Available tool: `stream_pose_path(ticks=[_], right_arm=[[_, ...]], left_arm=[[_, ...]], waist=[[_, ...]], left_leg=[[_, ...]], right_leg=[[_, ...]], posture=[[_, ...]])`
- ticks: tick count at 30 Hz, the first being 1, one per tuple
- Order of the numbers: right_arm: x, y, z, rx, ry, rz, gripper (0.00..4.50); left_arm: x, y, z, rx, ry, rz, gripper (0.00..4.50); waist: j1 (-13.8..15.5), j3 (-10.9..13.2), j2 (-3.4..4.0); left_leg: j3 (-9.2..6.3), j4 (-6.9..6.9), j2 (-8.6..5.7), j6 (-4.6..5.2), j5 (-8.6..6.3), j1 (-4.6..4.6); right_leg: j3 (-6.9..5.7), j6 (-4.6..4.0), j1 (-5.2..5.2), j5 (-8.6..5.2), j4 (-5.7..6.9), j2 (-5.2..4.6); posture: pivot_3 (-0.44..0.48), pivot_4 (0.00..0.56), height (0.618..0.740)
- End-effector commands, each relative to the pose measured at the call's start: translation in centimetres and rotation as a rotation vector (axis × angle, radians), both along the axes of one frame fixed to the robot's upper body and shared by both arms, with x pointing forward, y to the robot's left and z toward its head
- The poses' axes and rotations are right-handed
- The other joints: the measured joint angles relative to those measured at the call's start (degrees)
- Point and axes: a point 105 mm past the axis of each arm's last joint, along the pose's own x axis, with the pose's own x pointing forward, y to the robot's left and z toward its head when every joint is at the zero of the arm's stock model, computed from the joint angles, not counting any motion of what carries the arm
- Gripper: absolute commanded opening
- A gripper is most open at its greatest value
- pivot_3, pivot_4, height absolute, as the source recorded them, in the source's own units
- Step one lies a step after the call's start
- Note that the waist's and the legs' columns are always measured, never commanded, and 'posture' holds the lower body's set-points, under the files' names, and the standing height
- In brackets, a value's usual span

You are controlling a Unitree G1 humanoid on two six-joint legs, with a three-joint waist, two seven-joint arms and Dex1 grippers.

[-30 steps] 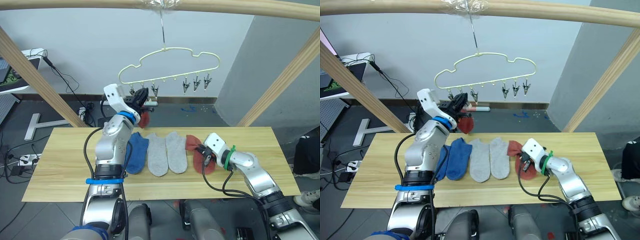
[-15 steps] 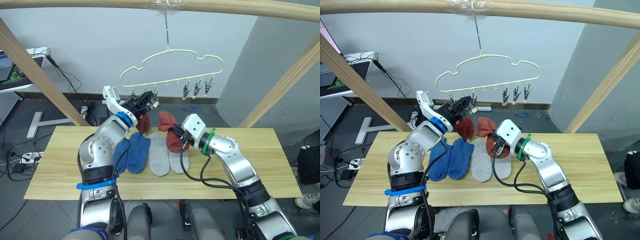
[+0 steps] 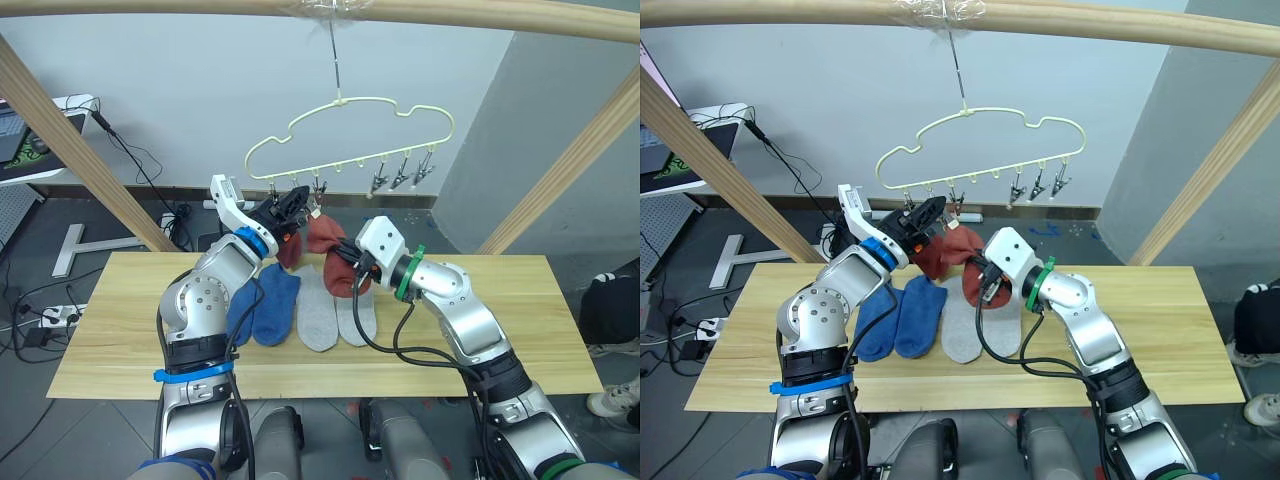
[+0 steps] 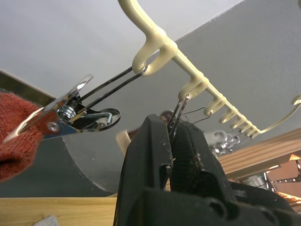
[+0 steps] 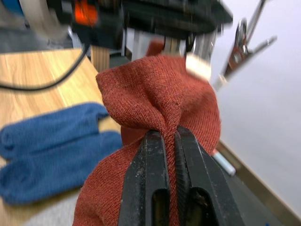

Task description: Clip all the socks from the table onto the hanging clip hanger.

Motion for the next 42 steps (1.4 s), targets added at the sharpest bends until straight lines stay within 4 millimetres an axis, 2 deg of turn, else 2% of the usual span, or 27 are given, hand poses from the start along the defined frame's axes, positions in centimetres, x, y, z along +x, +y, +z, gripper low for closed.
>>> stream_pose_path(ticks=[1,11,13,15,20,25,28,32,37,41,42], right_arm=[[-0.2,0.5,0.8,0.032,-0.015,0.024,0.03],[0.3,0.3,1.0,0.043,-0.019,0.006,0.03],[0.3,0.3,1.1,0.046,-0.019,0.004,0.00],[0.4,0.3,1.2,0.049,-0.017,0.000,0.00],[0.5,0.2,1.1,0.048,-0.015,-0.006,0.00],[0.6,0.3,1.1,0.120,0.058,-0.017,0.00],[0.6,0.6,1.1,0.184,0.128,-0.007,0.00],[0.3,1.2,1.1,0.217,0.190,0.029,1.09],[0.0,1.8,0.8,0.227,0.237,0.057,2.92],[0.1,1.1,-0.2,0.205,0.275,0.048,4.33],[0.2,0.4,-0.4,0.194,0.272,0.029,4.47]], left_arm=[[-0.4,-0.3,0.1,0.001,-0.002,-0.015,0.06],[-0.8,-0.5,0.6,-0.016,-0.035,-0.041,0.06],[-0.9,-0.4,0.7,-0.013,-0.039,-0.040,0.77],[-1.0,-0.4,0.8,-0.020,-0.043,-0.047,1.21],[-1.0,-0.4,0.8,-0.015,-0.045,-0.047,2.84],[-1.5,1.2,1.0,0.016,-0.050,-0.025,4.38],[-2.1,2.3,1.2,0.025,-0.054,-0.020,4.45],[-2.6,3.6,0.9,0.130,-0.065,-0.002,4.50],[-2.7,4.7,1.2,0.155,-0.084,0.033,4.50],[-3.4,3.7,1.3,0.238,-0.127,0.005,4.50],[-3.5,3.3,1.4,0.256,-0.142,0.003,4.50]], waist=[[0.07,0.00,0.00],[0.06,0.00,0.00],[0.06,0.00,0.00],[0.07,0.00,0.00],[0.15,0.00,0.00],[0.05,0.00,0.00],[-0.03,0.00,0.00],[0.01,0.00,0.00],[0.45,0.00,0.00],[0.66,0.00,0.00],[0.76,0.00,0.00]], left_leg=[[0.00,0.00,0.00,0.00,0.00,-0.01],[0.00,0.00,-0.01,0.00,0.00,-0.02],[0.01,0.00,-0.01,0.00,0.00,-0.03],[0.01,0.00,-0.01,0.00,0.00,-0.04],[0.00,0.01,-0.02,0.00,0.00,-0.06],[0.00,0.01,0.00,0.00,0.00,-0.06],[-0.04,0.00,0.03,0.00,0.00,-0.07],[-0.06,0.01,0.02,0.00,0.00,-0.07],[-0.03,0.04,0.02,0.00,0.00,-0.09],[-0.02,0.05,0.02,0.00,0.00,-0.10],[-0.02,0.05,0.02,0.00,0.00,-0.09]], right_leg=[[0.00,0.00,0.00,0.00,-0.01,0.00],[-0.01,0.00,-0.01,0.00,-0.01,-0.02],[0.00,0.00,-0.01,0.00,-0.01,-0.02],[0.00,0.00,-0.02,0.00,-0.02,-0.02],[0.00,0.00,-0.03,0.00,-0.03,-0.02],[0.01,0.00,-0.05,0.00,-0.02,-0.01],[0.03,-0.01,-0.07,0.00,0.05,-0.01],[0.02,-0.01,-0.08,0.00,0.07,-0.02],[-0.01,-0.02,-0.09,-0.01,0.09,-0.05],[0.00,-0.02,-0.10,-0.01,0.08,-0.07],[0.00,-0.02,-0.10,-0.01,0.08,-0.07]], posture=[[-0.016,0.241,0.740],[-0.018,0.243,0.740],[-0.019,0.243,0.740],[-0.021,0.244,0.740],[-0.022,0.243,0.740],[-0.020,0.247,0.740],[-0.016,0.248,0.740],[-0.002,0.248,0.740],[0.008,0.247,0.740],[0.019,0.248,0.740],[0.019,0.248,0.740]])
